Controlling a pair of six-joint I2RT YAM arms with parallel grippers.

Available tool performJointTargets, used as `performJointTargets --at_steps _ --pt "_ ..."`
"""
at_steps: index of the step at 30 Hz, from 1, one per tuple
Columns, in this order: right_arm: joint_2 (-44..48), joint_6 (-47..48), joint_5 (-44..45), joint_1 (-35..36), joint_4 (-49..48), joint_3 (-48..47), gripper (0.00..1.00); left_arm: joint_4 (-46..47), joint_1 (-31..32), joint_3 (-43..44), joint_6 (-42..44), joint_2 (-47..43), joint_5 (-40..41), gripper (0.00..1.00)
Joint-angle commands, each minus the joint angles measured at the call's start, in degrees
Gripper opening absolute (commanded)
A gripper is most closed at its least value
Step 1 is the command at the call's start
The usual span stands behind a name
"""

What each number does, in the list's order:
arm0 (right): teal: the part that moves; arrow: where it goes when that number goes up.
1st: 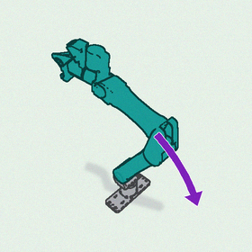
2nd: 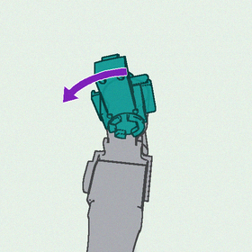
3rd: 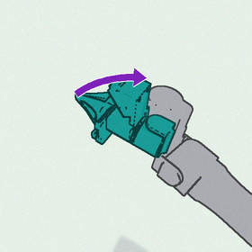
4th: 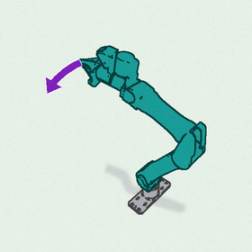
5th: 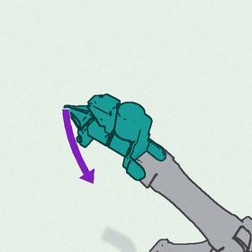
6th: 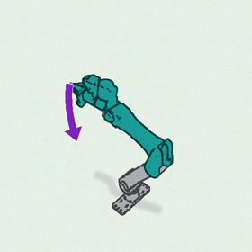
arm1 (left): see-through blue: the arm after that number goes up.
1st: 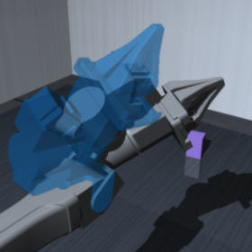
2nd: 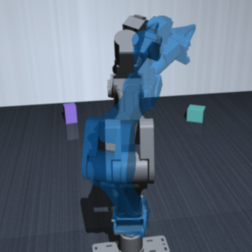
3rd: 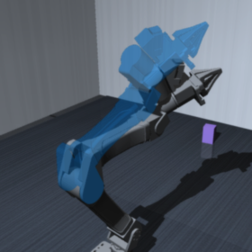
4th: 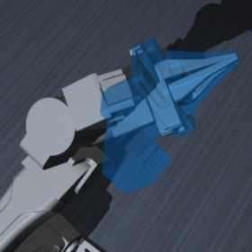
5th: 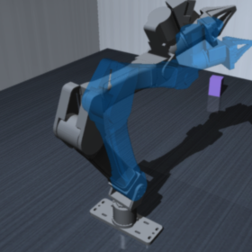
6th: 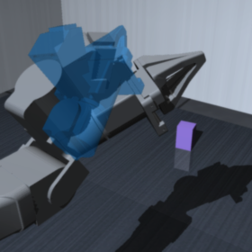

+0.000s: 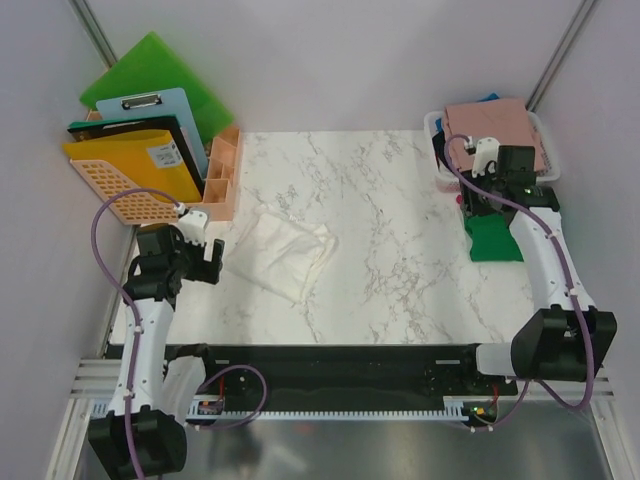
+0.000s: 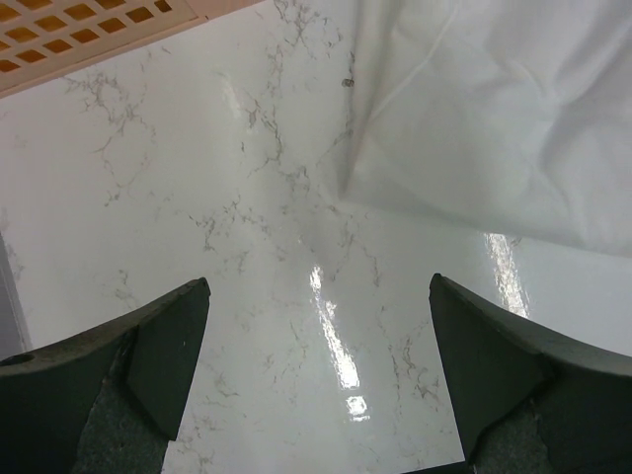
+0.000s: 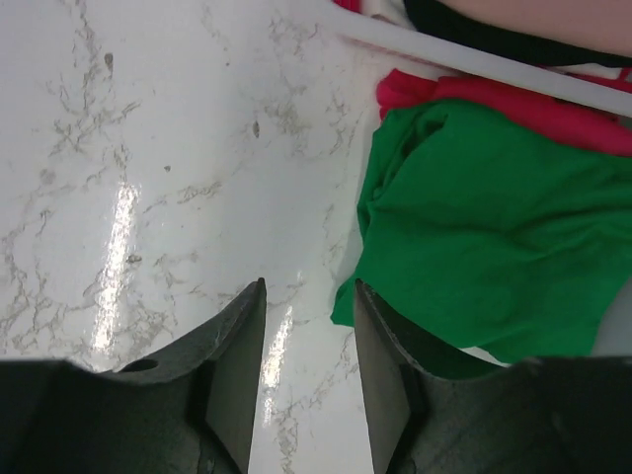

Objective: Fold and stack the t-shirts
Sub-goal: Fold the tshirt

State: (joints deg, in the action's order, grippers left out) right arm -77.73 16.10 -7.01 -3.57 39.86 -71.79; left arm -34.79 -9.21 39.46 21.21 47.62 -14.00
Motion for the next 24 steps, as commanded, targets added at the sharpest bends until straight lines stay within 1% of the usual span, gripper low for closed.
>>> performJointTargets --at_steps 1,2,5,7,8,9,10,11,12,14,16,17,22,24 --pt "3.6 -4.3 -2.9 -4.8 -3.8 -2.0 0.48 1.0 -0.3 0.0 0.1 -3.9 0.9 1.00" --pt "2.3 -4.8 -3.0 -6.9 -3.6 -2.5 0.49 1.1 -0.2 -0.9 0.5 -4.5 1.3 1.00" --pt "-0.6 -6.1 0.1 -7.5 -3.8 -3.0 0.50 1.6 -0.2 -1.0 0.3 -4.4 1.1 1.00" --pt "-2.3 -7.3 4.5 -8.6 -4.9 -1.7 0.46 2.1 -0.3 -0.4 -0.4 -2.5 0.8 1.00" --pt "-4.2 -7.8 5.2 -9.7 -5.9 -1.0 0.44 2.4 -0.3 0.3 -1.2 -1.8 1.2 1.00" --pt "-5.2 -8.6 4.9 -11.1 -6.3 0.4 0.44 2.4 -0.2 0.8 -1.6 -1.3 1.7 1.00" --pt "-6.0 -9.3 2.2 -12.5 -6.6 1.1 0.44 2.6 -0.2 1.1 -1.9 -0.9 2.9 1.00" --pt "-7.3 -11.3 1.0 -15.0 -7.1 1.7 0.47 3.3 -0.1 1.4 -2.6 -0.9 3.5 1.00" --pt "-7.8 -11.6 -0.4 -15.8 -7.5 3.1 0.51 3.8 -0.2 1.4 -2.8 -1.2 3.9 1.00" --pt "-8.4 -12.8 1.9 -16.4 -9.0 4.5 0.57 5.4 -0.2 1.3 -3.9 -2.3 5.6 1.00" --pt "-8.5 -12.6 3.5 -16.6 -10.1 6.2 0.60 6.5 -0.2 1.5 -4.2 -3.1 8.1 1.00" --pt "-8.5 -12.6 4.3 -16.8 -10.8 6.8 0.61 8.0 -0.2 1.7 -3.9 -4.2 9.1 1.00" --pt "-5.8 -13.0 2.4 -17.9 -11.6 8.2 0.61 12.3 -0.2 3.0 -2.1 -8.7 13.7 1.00" --pt "-4.5 -13.0 3.5 -17.9 -11.5 8.9 0.61 14.0 -0.2 3.2 -2.7 -10.6 15.3 1.00"
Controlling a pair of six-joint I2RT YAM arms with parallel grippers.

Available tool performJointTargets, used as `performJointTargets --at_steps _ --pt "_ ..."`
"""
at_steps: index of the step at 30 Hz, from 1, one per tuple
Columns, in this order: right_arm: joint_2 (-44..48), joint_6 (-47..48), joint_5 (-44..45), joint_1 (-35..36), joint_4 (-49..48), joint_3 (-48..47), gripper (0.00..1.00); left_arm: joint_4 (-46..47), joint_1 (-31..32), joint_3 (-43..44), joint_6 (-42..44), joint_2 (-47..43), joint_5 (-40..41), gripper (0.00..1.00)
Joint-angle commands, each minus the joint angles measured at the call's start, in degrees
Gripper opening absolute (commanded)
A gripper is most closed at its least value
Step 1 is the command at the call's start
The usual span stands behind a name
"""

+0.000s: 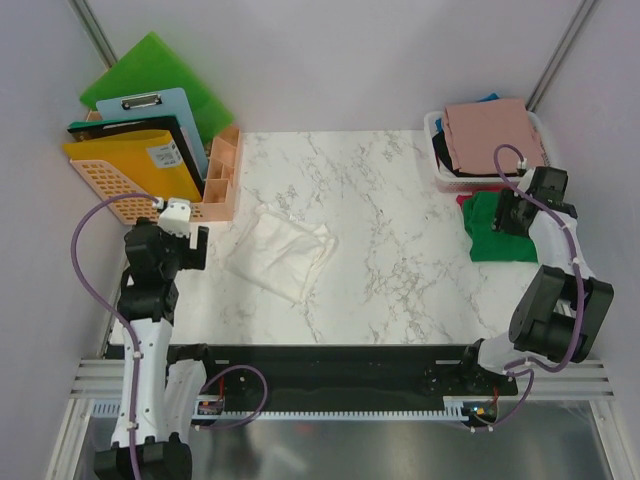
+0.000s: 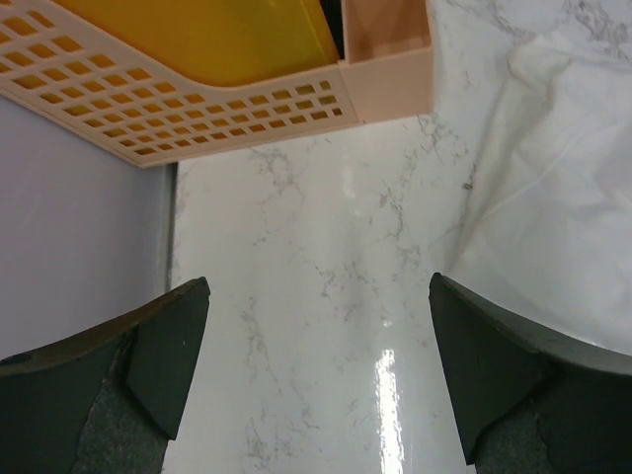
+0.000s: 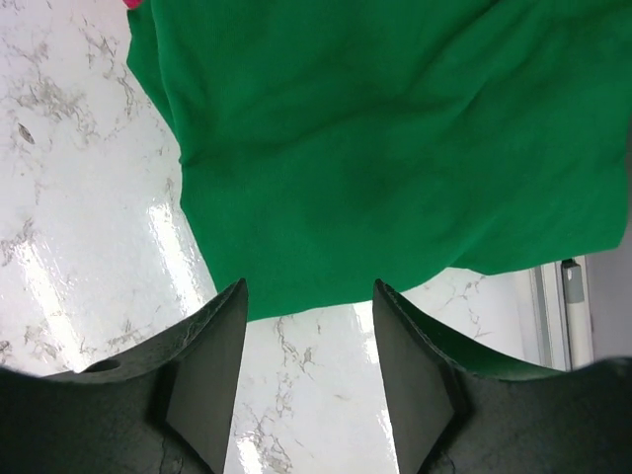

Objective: Fold and stack the t-shirts
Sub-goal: Fold the tshirt

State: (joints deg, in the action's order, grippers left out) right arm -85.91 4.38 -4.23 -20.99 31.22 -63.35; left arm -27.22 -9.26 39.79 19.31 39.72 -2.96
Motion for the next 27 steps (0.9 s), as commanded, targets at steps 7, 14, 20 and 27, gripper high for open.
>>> performJointTargets --at_steps 7,14,20,27 --pt "0.4 -1.7 13.1 -0.5 -4.1 1.2 0.61 15.8 -0.1 -1.5 -2.2 -5.0 16.1 1.00" --pt "-8.7 0.2 17.0 -2.7 -9.2 0.1 0.62 14.3 -0.1 0.8 -2.5 0.1 14.7 1.00" --pt "-15.7 -0.7 12.0 -5.9 -10.6 -3.2 0.59 12.0 -0.1 2.8 -2.9 -0.3 13.2 1.00" --pt "-26.2 0.8 -3.5 -6.5 -3.3 -9.9 0.60 11.3 -0.1 0.6 -1.7 -2.0 12.5 1.00"
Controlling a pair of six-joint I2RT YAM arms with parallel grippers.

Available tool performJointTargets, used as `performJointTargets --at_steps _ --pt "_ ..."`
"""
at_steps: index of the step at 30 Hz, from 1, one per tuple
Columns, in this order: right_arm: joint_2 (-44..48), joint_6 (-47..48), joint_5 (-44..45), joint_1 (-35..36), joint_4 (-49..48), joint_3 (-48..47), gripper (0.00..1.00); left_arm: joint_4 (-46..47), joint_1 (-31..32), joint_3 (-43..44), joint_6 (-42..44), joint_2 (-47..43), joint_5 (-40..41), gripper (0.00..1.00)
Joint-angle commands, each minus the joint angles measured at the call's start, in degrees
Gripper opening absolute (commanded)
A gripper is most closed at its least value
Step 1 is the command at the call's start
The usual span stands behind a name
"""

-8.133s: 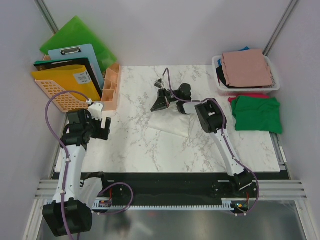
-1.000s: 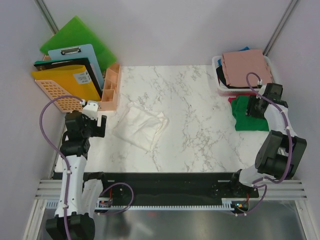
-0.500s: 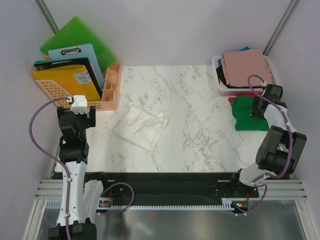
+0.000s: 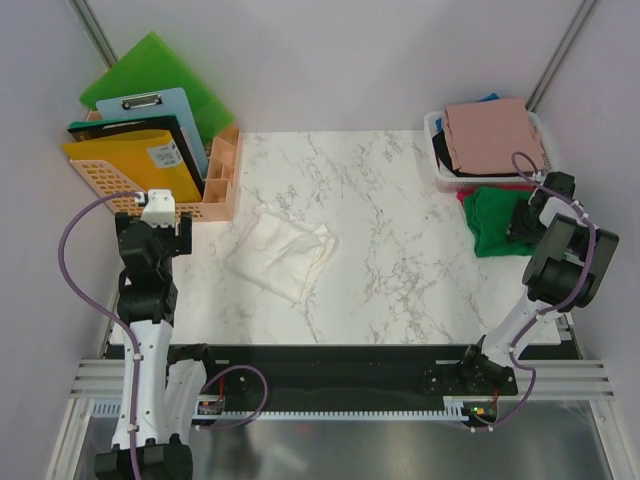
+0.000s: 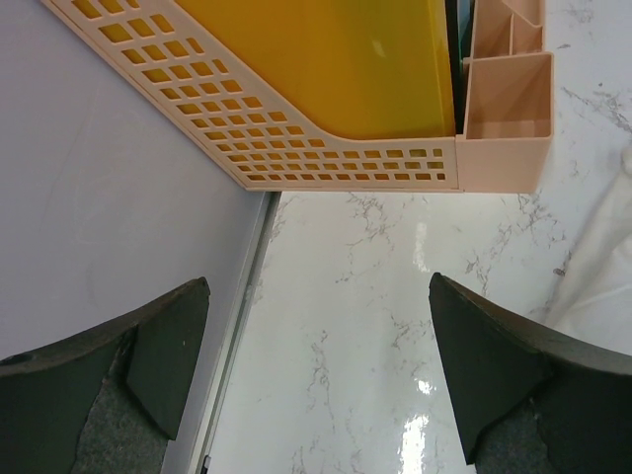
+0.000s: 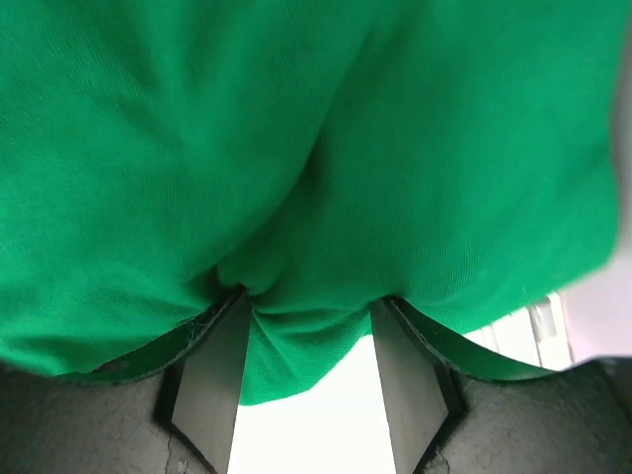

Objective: Fold and stack the t-shirts
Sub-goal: Fold the tshirt

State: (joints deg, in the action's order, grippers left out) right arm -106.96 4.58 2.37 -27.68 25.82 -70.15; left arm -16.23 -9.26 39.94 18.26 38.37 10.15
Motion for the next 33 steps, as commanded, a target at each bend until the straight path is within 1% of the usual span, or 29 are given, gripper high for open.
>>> performJointTargets --at_steps 1,3,9,13,15,16,17,18,19,20,23,24,25,29,30,33 --pt "-6.4 0.8 -10.8 0.2 3.4 -4.0 0.59 0.3 -0.1 0.2 -0.6 -0.7 -0.4 1.00" --pt "-7.0 1.8 -12.0 0.2 4.1 -3.9 0.57 0.3 -0.1 0.1 -0.4 -0.8 -0.2 1.00" --pt "3.6 5.6 -14.2 0.2 3.5 1.1 0.60 -0.3 -0.1 -0.3 0.4 -0.6 -1.7 1.00" --pt "10.6 7.2 -16.6 0.2 9.0 -0.2 0.62 -0.2 -0.1 -0.7 0.3 0.6 -2.2 1.00" --pt "12.4 7.5 -17.8 0.2 11.2 -1.1 0.64 -0.1 -0.1 -0.7 0.0 1.3 -2.9 1.00" --pt "13.9 7.6 -18.4 0.2 12.5 -2.1 0.68 -0.2 -0.1 -0.8 -0.1 1.4 -3.2 1.00" --pt "14.4 8.0 -19.3 0.2 13.2 -2.4 0.76 -0.2 -0.1 -0.9 -0.2 1.9 -3.6 1.00" --pt "14.8 8.1 -19.5 0.2 13.4 -2.8 0.90 -0.2 -0.1 -1.3 -0.2 1.9 -3.9 1.00" --pt "15.5 8.3 -19.4 0.2 12.9 -2.9 0.98 -0.5 -0.1 -1.3 -0.2 1.9 -4.2 1.00" --pt "15.6 8.2 -19.0 0.2 12.2 -2.6 0.98 -0.7 -0.1 -1.4 -0.2 1.8 -4.5 1.00" --pt "14.3 7.1 -13.7 0.2 8.4 -2.5 0.98 -1.1 -0.1 -1.6 0.4 1.0 -4.9 1.00" --pt "12.6 5.9 -8.6 0.2 6.8 -2.8 0.98 -1.3 -0.2 -1.6 0.8 0.6 -5.0 1.00" --pt "11.7 5.6 -7.3 0.2 6.0 -3.1 0.98 -1.5 -0.1 -1.7 1.1 0.2 -5.0 1.00" --pt "5.9 4.7 -8.8 0.2 3.1 -4.4 0.98 -2.1 -0.1 -2.1 1.8 0.0 -6.5 1.00" --pt "2.9 4.0 -8.6 0.2 2.6 -5.3 0.98 -2.5 -0.1 -2.1 1.7 0.1 -6.6 1.00" --pt "-2.8 1.8 -8.6 0.2 1.8 -10.3 0.98 -3.1 -0.1 -1.6 1.3 0.3 -7.1 1.00"
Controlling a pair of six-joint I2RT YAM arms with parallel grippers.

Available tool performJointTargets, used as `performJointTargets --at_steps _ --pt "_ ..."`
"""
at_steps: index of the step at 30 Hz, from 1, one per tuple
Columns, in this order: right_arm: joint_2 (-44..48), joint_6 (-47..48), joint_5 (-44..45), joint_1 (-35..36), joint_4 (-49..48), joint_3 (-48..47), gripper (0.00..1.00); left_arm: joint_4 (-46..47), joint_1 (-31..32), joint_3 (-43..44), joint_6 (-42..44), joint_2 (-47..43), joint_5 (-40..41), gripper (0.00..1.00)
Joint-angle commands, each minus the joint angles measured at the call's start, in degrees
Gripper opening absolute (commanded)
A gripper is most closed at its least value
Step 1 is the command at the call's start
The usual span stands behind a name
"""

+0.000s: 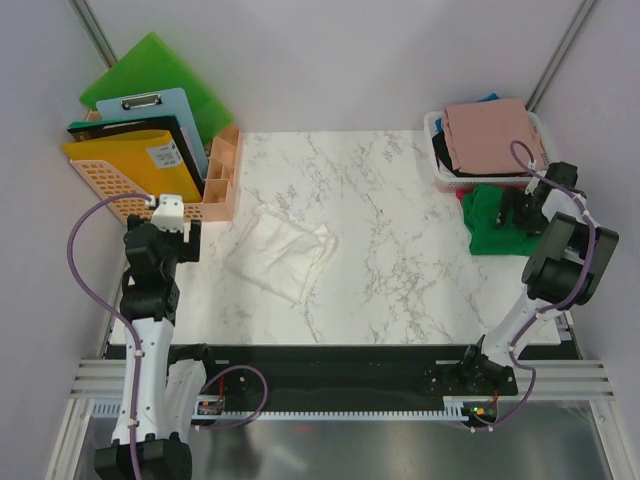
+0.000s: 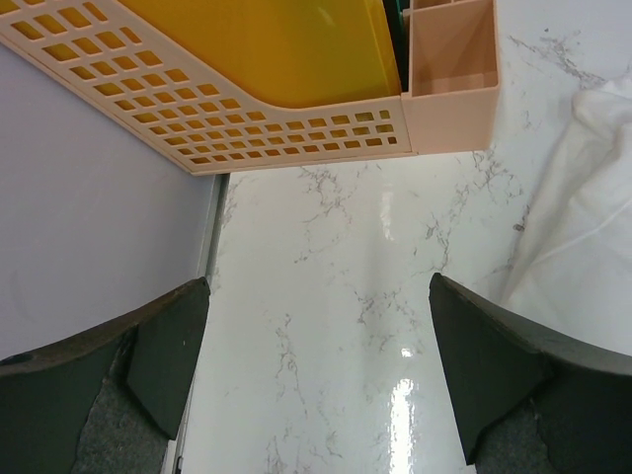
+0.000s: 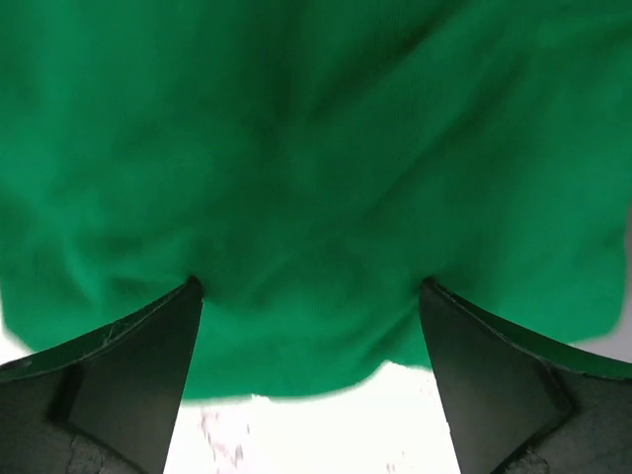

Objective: Fold and stack the t-shirts
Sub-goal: Fold the tshirt

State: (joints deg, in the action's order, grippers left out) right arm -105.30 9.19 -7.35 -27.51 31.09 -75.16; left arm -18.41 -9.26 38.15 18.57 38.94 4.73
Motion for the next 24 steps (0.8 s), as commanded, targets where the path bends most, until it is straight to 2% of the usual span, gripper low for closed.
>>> performJointTargets --at_steps 1,6,11,18,24 --pt "-5.6 -4.1 1.7 0.0 -3.8 -6.1 0.98 -1.1 -0.1 0.2 0.9 -0.4 -1.6 1.00" --pt "-12.4 -5.6 0.5 0.1 -5.1 -8.0 0.98 -1.7 -0.1 -0.2 1.2 -1.1 -1.7 1.00" --pt "-13.6 -2.0 -1.1 0.6 -4.6 -4.7 0.98 -1.8 -0.1 -0.3 1.2 -1.4 -2.0 1.00" --pt "-2.3 9.3 0.0 5.3 -3.5 9.2 0.98 -1.8 -0.1 -0.5 1.5 -2.2 -1.8 1.00" --pt "4.5 14.5 -3.1 7.6 1.8 14.5 0.98 -1.5 -0.1 -2.0 1.4 -3.3 -2.0 1.00"
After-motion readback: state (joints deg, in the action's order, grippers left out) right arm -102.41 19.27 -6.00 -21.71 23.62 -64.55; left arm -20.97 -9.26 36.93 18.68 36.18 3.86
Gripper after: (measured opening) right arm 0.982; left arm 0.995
